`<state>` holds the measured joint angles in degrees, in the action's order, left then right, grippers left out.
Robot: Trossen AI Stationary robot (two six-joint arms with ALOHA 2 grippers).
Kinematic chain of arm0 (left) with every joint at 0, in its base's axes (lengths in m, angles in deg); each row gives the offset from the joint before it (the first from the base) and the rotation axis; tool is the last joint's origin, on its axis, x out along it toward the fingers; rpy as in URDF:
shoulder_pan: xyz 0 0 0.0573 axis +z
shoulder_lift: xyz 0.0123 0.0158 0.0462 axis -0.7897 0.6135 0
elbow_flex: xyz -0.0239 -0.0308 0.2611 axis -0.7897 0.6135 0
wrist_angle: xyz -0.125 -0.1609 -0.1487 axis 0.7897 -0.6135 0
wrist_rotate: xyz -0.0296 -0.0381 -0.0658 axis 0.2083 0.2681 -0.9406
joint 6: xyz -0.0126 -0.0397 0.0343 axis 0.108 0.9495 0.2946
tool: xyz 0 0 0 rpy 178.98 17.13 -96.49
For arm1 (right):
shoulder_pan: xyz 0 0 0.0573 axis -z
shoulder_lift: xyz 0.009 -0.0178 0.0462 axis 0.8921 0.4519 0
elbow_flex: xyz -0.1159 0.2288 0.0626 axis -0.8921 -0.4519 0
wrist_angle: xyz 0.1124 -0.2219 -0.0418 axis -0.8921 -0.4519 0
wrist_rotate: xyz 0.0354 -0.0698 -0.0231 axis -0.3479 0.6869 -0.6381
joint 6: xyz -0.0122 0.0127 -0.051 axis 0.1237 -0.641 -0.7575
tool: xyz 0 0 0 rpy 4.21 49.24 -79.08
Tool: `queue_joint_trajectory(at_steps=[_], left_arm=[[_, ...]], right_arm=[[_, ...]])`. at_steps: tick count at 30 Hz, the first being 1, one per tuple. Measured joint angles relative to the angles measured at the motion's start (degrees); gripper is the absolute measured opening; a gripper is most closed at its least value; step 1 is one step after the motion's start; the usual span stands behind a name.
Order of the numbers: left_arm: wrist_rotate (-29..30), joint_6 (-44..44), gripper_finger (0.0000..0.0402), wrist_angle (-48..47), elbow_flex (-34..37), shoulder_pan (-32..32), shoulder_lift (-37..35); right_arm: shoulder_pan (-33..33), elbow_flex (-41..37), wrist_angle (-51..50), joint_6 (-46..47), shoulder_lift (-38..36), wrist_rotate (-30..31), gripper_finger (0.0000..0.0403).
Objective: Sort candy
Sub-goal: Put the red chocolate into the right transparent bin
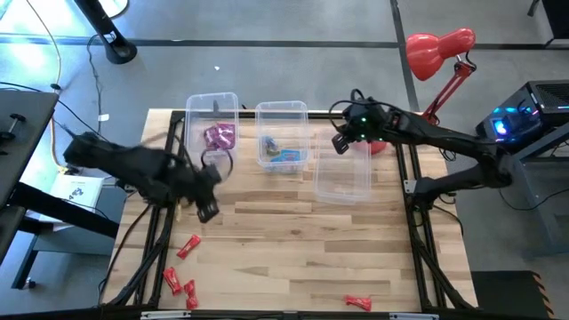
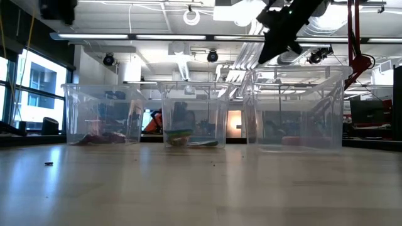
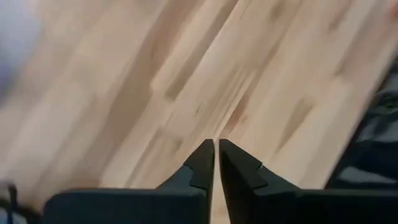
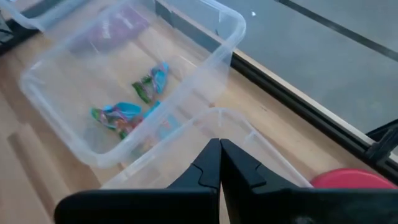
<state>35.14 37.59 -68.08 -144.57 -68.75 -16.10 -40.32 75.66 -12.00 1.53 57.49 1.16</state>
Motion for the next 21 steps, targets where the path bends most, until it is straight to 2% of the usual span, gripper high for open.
queue_joint_trajectory(at_steps=[3,8,11,16,21], left_arm=[[-2.0,7.9,0.005,2.3,7.2,-4.1,1.0],[-13.6,20.5,0.0126,9.1,19.3,-10.2,3.0],[-17.6,26.4,0.0175,11.8,24.4,-13.5,4.0],[-19.0,34.5,0.0239,14.4,28.4,-16.9,5.5],[-20.3,40.4,0.0265,17.6,29.4,-19.3,8.2]], right_arm=[[-0.6,0.0,-0.9,0.9,-1.5,0.0,0.0],[-1.6,-0.3,-2.7,1.5,-1.6,0.0,0.0],[-2.1,-1.1,-2.8,1.5,-1.6,-0.1,0.0],[-2.0,-1.3,-3.5,1.5,-1.6,-0.2,0.0],[-2.0,-1.3,-3.6,1.5,-1.6,-0.2,0.0]])
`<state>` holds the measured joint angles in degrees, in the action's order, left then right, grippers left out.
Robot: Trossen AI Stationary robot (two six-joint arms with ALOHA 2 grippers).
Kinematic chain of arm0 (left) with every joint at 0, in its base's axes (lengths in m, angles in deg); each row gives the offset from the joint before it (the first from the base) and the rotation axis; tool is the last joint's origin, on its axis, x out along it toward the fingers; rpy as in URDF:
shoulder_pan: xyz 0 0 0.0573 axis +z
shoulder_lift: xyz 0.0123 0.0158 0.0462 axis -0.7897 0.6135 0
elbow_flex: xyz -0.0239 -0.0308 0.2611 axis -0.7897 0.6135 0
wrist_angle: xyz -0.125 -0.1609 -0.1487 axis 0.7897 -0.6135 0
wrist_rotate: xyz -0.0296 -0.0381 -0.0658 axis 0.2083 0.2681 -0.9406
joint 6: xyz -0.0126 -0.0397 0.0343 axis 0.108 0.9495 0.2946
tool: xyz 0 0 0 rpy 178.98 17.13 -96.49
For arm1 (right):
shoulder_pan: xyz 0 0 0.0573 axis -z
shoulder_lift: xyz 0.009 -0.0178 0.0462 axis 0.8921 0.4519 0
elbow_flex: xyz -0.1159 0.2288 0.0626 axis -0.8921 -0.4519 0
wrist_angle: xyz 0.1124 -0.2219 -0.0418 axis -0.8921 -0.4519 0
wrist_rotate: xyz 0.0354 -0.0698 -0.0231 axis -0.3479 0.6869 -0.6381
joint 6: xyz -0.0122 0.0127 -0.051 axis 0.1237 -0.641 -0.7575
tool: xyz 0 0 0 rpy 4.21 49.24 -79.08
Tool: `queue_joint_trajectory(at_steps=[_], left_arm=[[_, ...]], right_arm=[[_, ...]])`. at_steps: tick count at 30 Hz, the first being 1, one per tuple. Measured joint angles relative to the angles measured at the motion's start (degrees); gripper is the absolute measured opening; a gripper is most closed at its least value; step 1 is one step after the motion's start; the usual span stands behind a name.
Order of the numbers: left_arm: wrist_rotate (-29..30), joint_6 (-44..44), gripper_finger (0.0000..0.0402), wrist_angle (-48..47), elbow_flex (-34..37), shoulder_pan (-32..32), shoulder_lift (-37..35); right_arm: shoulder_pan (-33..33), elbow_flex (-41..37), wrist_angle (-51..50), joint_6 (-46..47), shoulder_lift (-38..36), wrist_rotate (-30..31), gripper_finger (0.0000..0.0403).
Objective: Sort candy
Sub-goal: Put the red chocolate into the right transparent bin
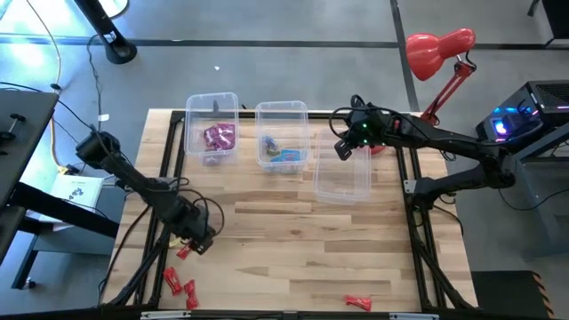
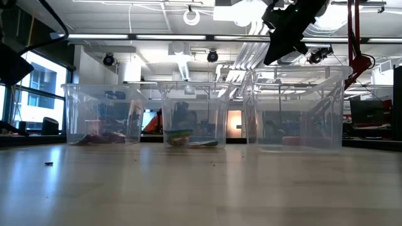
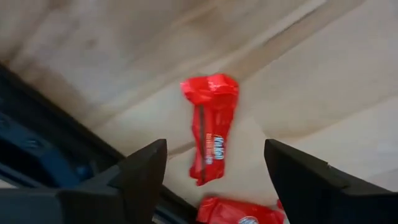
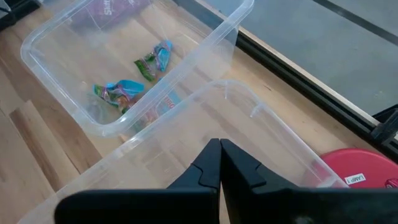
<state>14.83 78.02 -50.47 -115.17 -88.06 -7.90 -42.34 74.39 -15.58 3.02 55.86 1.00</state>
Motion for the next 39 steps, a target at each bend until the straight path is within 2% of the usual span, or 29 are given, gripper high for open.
queue_joint_trajectory(at_steps=[6,13,15,18,21,23,27,30,36,39], left_arm=[[-0.3,4.1,0.0266,3.9,0.0,-2.3,6.6],[-2.5,2.9,0.026,6.5,-0.3,-3.2,14.8],[-2.8,1.7,0.0239,7.7,-0.3,-3.1,15.4],[-2.0,1.5,0.0172,8.7,-0.9,-2.2,14.7],[2.6,0.3,0.0066,9.2,-1.6,-1.2,12.7],[6.4,-0.3,0.0025,10.2,-2.0,-0.2,10.9],[10.2,-1.9,0.0032,9.8,-3.1,3.0,6.7],[16.1,-6.0,0.0022,9.9,-5.1,6.6,3.0],[28.3,-22.9,0.0022,14.5,-11.3,15.6,-4.3],[31.3,-34.7,0.0022,22.1,-14.1,21.3,-6.1]], right_arm=[[0.0,0.0,0.0,0.0,0.0,0.0,0.0],[0.0,0.0,0.0,0.0,0.0,-0.5,0.0],[0.0,0.0,0.0,0.0,0.0,-0.9,0.0],[0.0,0.0,-1.1,0.0,0.0,-0.9,0.0],[0.0,-0.1,-2.2,0.0,0.0,-0.9,0.0],[0.0,-0.1,-2.9,0.0,-0.1,-1.0,0.0],[0.0,-0.1,-3.6,-0.1,-1.4,-1.0,0.0],[0.0,-0.1,-3.5,-0.3,-3.5,-1.1,0.0],[-0.7,-0.1,-2.3,0.1,-10.1,-1.2,0.0],[-2.0,-0.1,-1.4,1.8,-13.2,-1.4,0.0]])
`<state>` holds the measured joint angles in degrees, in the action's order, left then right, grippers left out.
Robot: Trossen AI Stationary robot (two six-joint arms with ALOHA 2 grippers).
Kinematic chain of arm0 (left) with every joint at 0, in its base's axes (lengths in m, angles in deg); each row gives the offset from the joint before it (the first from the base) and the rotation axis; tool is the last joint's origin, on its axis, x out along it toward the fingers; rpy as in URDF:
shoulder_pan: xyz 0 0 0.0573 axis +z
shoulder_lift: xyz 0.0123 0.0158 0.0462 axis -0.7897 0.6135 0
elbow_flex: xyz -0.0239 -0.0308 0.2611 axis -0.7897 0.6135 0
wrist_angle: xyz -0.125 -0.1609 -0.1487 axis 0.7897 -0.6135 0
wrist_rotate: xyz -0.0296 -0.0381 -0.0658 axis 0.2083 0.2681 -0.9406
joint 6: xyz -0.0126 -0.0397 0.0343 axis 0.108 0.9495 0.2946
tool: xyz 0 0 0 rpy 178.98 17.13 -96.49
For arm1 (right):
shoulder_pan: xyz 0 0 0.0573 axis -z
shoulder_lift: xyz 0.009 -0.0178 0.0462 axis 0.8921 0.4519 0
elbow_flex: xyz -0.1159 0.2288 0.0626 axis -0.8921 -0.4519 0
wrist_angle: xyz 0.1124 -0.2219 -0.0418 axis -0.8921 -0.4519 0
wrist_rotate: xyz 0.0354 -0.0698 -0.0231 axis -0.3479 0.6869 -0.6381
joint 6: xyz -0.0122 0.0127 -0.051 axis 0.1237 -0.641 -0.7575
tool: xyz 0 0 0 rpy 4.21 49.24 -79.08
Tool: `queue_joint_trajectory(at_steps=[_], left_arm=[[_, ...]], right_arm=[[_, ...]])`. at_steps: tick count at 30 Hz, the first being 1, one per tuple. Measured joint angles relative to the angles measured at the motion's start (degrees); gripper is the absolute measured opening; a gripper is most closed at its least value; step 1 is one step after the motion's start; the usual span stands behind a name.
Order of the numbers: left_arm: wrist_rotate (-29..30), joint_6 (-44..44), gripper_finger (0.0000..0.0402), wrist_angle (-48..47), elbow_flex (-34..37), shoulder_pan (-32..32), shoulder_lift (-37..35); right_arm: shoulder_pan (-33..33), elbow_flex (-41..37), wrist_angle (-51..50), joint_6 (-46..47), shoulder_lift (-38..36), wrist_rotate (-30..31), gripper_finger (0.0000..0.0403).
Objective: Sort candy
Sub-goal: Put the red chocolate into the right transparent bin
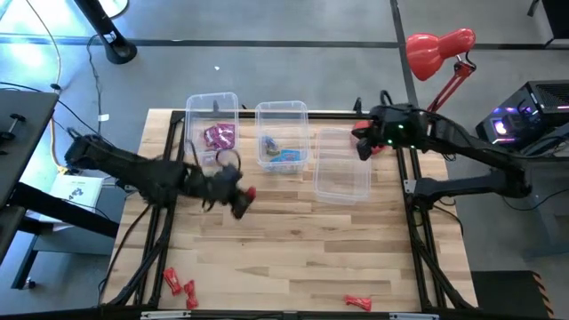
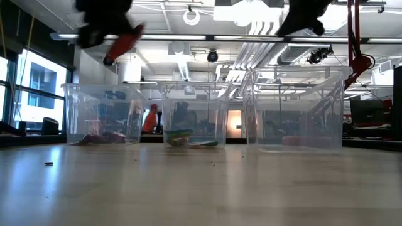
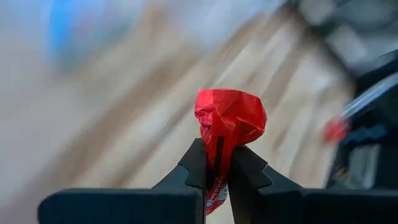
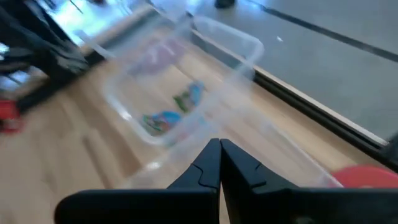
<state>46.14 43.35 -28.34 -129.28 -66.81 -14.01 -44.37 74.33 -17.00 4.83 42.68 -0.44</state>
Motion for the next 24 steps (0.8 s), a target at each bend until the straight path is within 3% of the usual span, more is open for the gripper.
queue_joint_trajectory(at_steps=[3,6,10,15,20,24], left_arm=[[-1.5,-12.4,0.0022,12.1,-2.2,6.7,0.7],[-7.3,-22.4,0.0021,22.9,-5.0,12.9,5.0],[-13.6,-32.4,0.0021,28.9,-12.0,17.7,15.3],[-14.5,-46.2,0.0031,36.6,-21.1,19.4,29.6],[-14.3,-49.0,0.0081,42.4,-29.8,21.2,40.2],[-14.9,-46.5,0.0114,37.8,-35.3,22.4,45.6]], right_arm=[[-2.2,0.0,2.0,1.3,-1.8,-0.8,0.0],[-5.1,0.0,4.5,2.4,-2.5,-0.8,0.0],[-8.5,0.0,6.2,2.8,-2.5,2.4,0.0],[-10.7,0.0,8.0,3.3,-2.5,11.0,0.0],[-11.5,0.0,11.7,2.7,-2.5,13.7,0.0],[-11.5,0.0,12.0,2.7,-2.5,13.6,0.0]])
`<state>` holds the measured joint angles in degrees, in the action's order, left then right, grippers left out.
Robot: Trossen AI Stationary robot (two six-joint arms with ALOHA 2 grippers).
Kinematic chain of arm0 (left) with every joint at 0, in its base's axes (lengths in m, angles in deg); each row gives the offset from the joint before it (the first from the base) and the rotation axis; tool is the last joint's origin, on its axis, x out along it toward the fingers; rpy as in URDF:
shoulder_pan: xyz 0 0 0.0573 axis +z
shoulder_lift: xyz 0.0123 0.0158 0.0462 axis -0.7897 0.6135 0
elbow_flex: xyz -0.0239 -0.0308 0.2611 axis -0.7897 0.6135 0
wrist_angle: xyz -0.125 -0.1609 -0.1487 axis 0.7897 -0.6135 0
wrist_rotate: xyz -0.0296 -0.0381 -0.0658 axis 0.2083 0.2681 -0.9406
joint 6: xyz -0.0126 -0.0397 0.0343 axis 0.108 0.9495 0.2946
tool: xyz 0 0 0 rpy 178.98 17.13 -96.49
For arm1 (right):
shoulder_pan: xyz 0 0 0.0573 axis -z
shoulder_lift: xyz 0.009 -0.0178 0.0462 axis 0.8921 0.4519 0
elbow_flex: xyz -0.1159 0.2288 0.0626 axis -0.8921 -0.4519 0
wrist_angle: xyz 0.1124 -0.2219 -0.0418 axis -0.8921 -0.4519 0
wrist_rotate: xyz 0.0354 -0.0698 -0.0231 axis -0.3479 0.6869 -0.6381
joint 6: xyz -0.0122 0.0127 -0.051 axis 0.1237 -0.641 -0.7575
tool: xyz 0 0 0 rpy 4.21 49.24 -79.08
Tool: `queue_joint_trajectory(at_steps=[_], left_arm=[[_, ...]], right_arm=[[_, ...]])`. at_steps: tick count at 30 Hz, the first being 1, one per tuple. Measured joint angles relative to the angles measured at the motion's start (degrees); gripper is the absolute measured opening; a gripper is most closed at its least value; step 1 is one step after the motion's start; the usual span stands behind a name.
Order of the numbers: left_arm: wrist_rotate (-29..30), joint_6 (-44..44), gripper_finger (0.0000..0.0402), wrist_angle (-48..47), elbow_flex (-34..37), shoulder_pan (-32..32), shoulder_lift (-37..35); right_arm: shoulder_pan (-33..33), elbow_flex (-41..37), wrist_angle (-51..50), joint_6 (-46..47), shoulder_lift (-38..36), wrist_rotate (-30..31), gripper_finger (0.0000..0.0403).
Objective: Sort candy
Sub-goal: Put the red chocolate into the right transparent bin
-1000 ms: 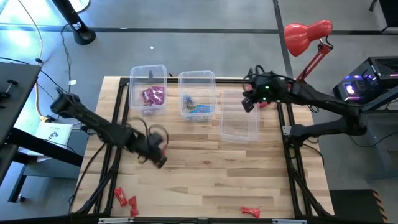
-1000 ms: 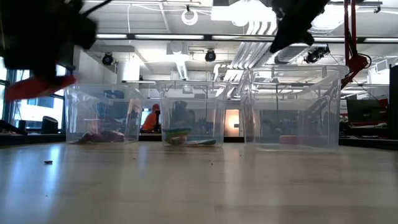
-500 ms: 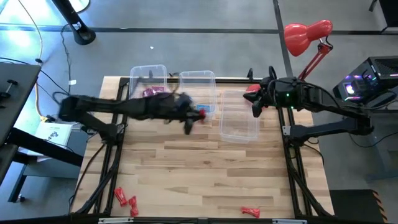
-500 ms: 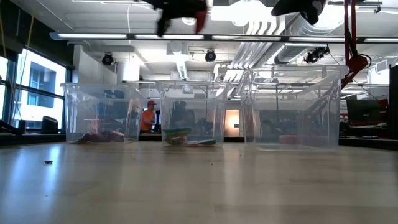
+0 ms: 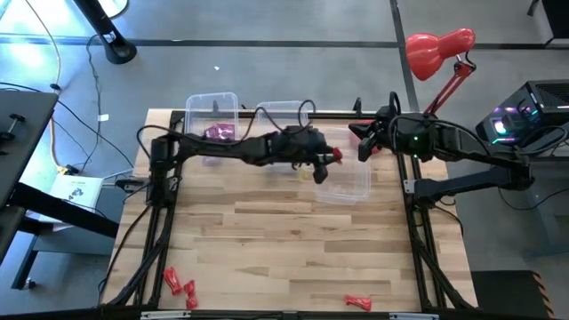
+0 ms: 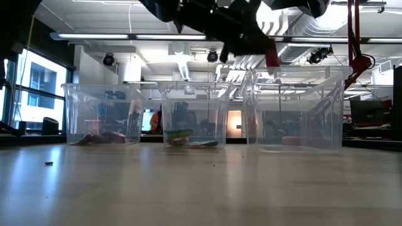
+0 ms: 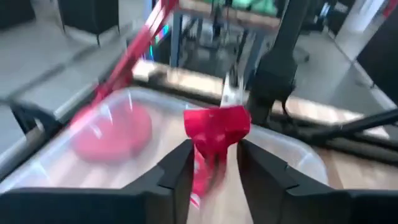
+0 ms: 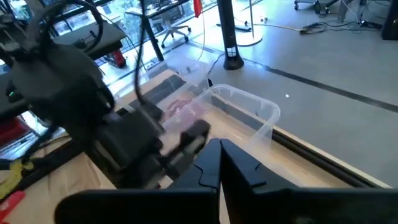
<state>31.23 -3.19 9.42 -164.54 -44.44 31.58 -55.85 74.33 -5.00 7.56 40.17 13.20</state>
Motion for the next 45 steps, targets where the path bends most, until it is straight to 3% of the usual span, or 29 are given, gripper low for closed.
queue_joint_trajectory(at_steps=[9,13,16,20,27,34,42,45], left_arm=[[-6.5,2.2,0.0203,-8.0,-6.0,0.3,-0.4],[-17.3,5.6,0.0227,-18.3,-6.8,0.8,-3.8],[-24.6,0.7,0.0235,-28.7,-6.8,-0.2,-7.8],[-25.8,-5.0,0.0237,-35.8,-4.3,-3.2,-13.7],[-15.4,-0.8,0.0237,-34.0,8.6,-4.3,-28.8],[-3.4,11.7,0.0237,-29.2,23.8,-3.2,-43.6],[-1.8,17.4,0.0237,-26.6,31.8,-3.3,-46.5],[-2.2,17.4,0.0237,-26.2,31.9,-3.3,-45.7]], right_arm=[[-0.7,0.0,-0.3,-0.4,-0.4,-4.4,0.0],[-0.7,0.0,-0.8,3.7,-1.5,-7.7,0.0],[-2.1,0.0,-2.2,8.9,-2.2,-12.3,0.0008],[-8.1,0.0,-2.7,14.8,-1.8,-15.1,0.0047],[-24.8,0.1,-8.4,28.7,3.8,-15.2,0.0153],[-41.2,0.1,-17.1,43.9,18.0,-19.7,0.0224],[-50.9,0.1,-15.2,49.4,36.4,-31.6,0.0245],[-52.7,0.0,-8.6,51.0,41.2,-34.4,0.0245]])
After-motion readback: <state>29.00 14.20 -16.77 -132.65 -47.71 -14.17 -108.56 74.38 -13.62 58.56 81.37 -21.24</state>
